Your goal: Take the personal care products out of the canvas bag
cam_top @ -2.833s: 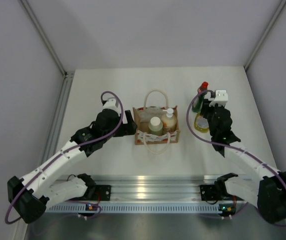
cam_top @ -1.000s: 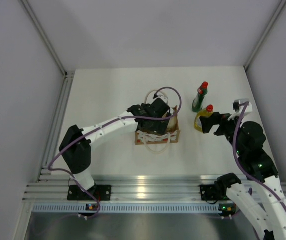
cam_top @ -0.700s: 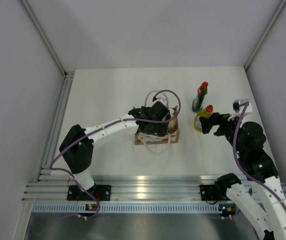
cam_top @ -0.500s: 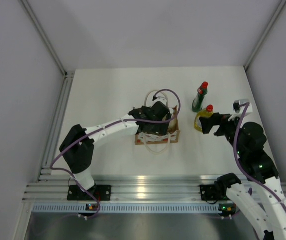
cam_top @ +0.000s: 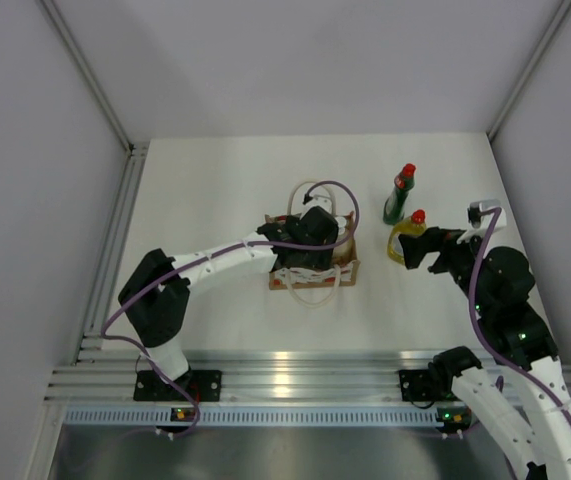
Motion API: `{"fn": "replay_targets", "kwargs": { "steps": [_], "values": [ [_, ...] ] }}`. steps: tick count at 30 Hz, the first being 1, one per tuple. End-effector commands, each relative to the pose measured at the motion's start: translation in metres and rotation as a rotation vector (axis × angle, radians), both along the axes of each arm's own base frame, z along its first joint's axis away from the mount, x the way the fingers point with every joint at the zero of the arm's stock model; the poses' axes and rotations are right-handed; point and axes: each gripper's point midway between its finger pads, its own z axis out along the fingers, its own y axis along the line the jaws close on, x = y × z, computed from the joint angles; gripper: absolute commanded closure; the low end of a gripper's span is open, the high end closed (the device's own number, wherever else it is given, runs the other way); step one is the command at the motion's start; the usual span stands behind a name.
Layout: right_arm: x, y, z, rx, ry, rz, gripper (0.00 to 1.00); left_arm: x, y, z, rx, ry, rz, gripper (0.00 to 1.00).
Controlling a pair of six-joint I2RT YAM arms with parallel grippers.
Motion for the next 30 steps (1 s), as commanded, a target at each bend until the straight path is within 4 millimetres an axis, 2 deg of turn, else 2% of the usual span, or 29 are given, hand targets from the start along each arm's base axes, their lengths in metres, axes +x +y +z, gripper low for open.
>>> {"fn": "replay_targets", "kwargs": {
  "steps": [1,2,3,5,7,14,24,30],
  "values": [
    [-0.001,-0.002,0.014,0.016,-0.043,-0.005,0.00,0.005,-0.005,0.006,-0.045,-0.031,0.024,0.55],
    [-0.001,-0.003,0.013,0.015,-0.042,-0.008,0.00,0.005,-0.004,0.007,-0.046,-0.032,0.026,0.59],
    [-0.001,-0.003,0.013,0.013,-0.041,-0.008,0.00,0.005,-0.004,0.010,-0.048,-0.038,0.029,0.74],
    [-0.001,-0.003,0.013,0.016,-0.043,-0.008,0.00,0.005,-0.004,0.015,-0.061,-0.044,0.030,0.91],
    [0.000,-0.002,0.014,0.015,-0.045,-0.006,0.01,0.005,-0.005,0.022,-0.076,-0.053,0.032,1.00],
    [0.001,-0.002,0.017,0.018,-0.062,-0.006,0.01,0.006,-0.001,0.072,-0.160,-0.136,0.038,1.00],
    [0.000,-0.002,0.021,0.028,-0.078,-0.007,0.01,0.002,0.007,0.119,-0.230,-0.212,0.026,1.00],
    [-0.001,-0.002,0.022,0.029,-0.081,-0.007,0.01,-0.003,0.017,0.157,-0.292,-0.276,0.023,1.00]
  ]
}}
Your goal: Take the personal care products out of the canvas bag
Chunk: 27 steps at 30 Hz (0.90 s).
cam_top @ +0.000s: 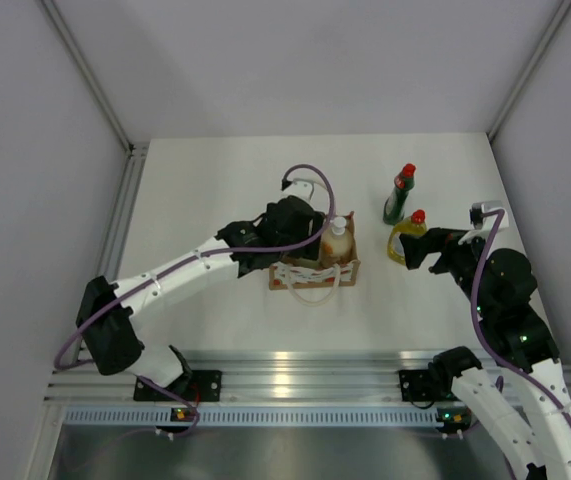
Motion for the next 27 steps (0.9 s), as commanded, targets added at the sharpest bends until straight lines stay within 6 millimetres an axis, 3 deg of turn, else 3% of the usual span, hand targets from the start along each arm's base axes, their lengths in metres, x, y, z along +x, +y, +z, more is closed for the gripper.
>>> {"fn": "replay_targets", "kwargs": {
  "steps": [1,10,14,18,22,25,26,27],
  "values": [
    [0.001,-0.002,0.017,0.022,-0.059,-0.007,0.01,0.009,0.000,0.078,-0.163,-0.173,0.022,1.00],
    [0.002,-0.001,0.018,0.022,-0.059,-0.007,0.01,0.007,0.035,0.151,-0.251,-0.330,0.116,1.00],
    [0.003,-0.001,0.018,0.025,-0.057,-0.009,0.01,0.007,0.060,0.182,-0.275,-0.411,0.202,1.00],
    [0.002,0.004,0.019,0.033,-0.059,0.021,0.01,0.011,0.104,0.206,-0.260,-0.504,0.390,1.00],
    [0.001,0.007,0.021,0.040,-0.061,0.036,0.00,0.019,0.130,0.210,-0.235,-0.538,0.502,1.00],
    [0.000,0.009,0.023,0.048,-0.063,0.048,0.01,0.036,0.147,0.197,-0.235,-0.502,0.558,1.00],
    [-0.001,0.010,0.024,0.051,-0.063,0.052,0.01,0.048,0.167,0.191,-0.219,-0.492,0.620,1.00],
    [-0.002,0.011,0.025,0.055,-0.065,0.057,0.01,0.054,0.174,0.180,-0.212,-0.452,0.626,1.00]
  ]
}}
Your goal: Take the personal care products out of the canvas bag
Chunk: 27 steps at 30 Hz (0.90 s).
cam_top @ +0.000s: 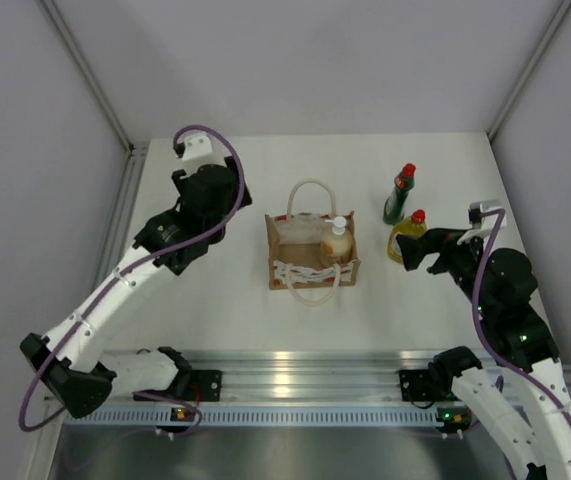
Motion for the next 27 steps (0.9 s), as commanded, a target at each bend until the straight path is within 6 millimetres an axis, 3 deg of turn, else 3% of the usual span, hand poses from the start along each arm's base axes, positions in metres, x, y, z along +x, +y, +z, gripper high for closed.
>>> {"fn": "replay_targets", "kwargs": {
  "steps": [1,4,8,16,21,27],
  "values": [
    [-0.001,0.003,0.025,0.054,-0.066,0.015,0.00,0.035,0.058,0.020,-0.158,-0.050,0.207,1.00],
    [-0.005,0.005,0.032,0.069,-0.079,0.031,0.01,0.056,0.080,-0.010,-0.248,0.043,0.210,1.00],
    [-0.010,0.008,0.038,0.082,-0.097,0.054,0.01,0.071,0.095,-0.052,-0.209,0.137,0.265,1.00],
    [-0.018,0.016,0.043,0.105,-0.104,0.106,0.00,0.076,0.123,-0.140,-0.169,0.346,0.364,1.00],
    [-0.019,0.017,0.039,0.107,-0.097,0.115,0.01,0.073,0.130,-0.164,-0.119,0.390,0.408,1.00],
    [-0.018,0.019,0.037,0.109,-0.092,0.121,0.00,0.067,0.139,-0.175,-0.078,0.390,0.472,1.00]
  ]
}}
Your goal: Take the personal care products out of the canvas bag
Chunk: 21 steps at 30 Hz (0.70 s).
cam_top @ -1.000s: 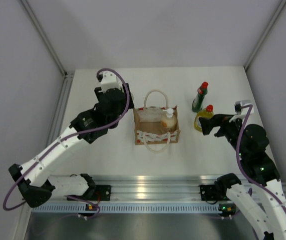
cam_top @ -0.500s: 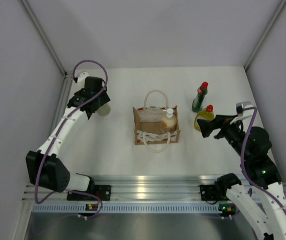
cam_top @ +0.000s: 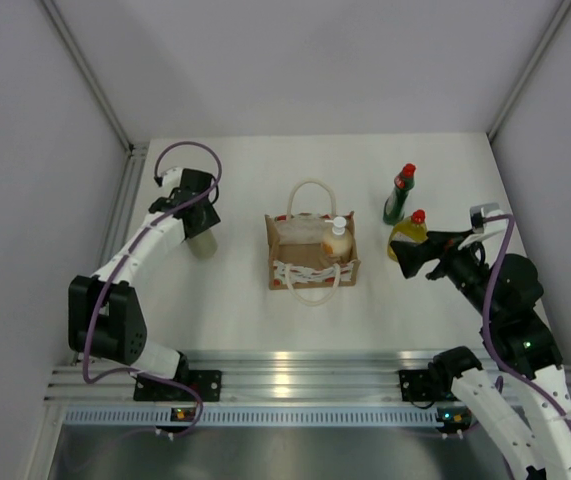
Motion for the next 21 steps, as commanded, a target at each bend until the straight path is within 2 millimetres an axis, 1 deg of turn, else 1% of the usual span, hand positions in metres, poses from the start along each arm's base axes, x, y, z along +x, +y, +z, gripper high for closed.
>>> {"fn": "replay_targets", "kwargs": {
  "steps": [1,7,11,13,17,18,19,20,21],
  "values": [
    [-0.002,0.000,0.026,0.039,-0.074,0.005,0.00,0.021,0.009,0.026,0.026,-0.147,0.084,1.00],
    [-0.003,0.000,0.024,0.040,-0.077,0.009,0.01,0.018,0.008,0.010,0.055,-0.152,0.112,0.94],
    [-0.005,0.000,0.026,0.042,-0.085,0.008,0.00,0.016,0.007,-0.003,0.039,-0.140,0.125,0.94],
    [-0.005,-0.001,0.026,0.040,-0.087,0.008,0.01,0.013,0.007,-0.008,0.036,-0.134,0.132,0.91],
    [-0.004,-0.002,0.023,0.037,-0.082,-0.001,0.01,0.010,0.006,-0.008,0.026,-0.142,0.136,0.66],
    [-0.003,-0.002,0.022,0.036,-0.079,-0.003,0.01,0.010,0.005,-0.005,0.023,-0.150,0.135,0.52],
    [-0.002,-0.002,0.022,0.037,-0.080,-0.004,0.00,0.009,0.006,-0.005,0.022,-0.152,0.135,0.41],
    [-0.002,0.000,0.023,0.040,-0.082,0.003,0.00,0.009,0.006,-0.004,0.022,-0.154,0.137,0.27],
    [0.001,0.001,0.021,0.039,-0.076,0.005,0.01,0.008,0.006,-0.004,0.022,-0.153,0.138,0.06]
  ]
}}
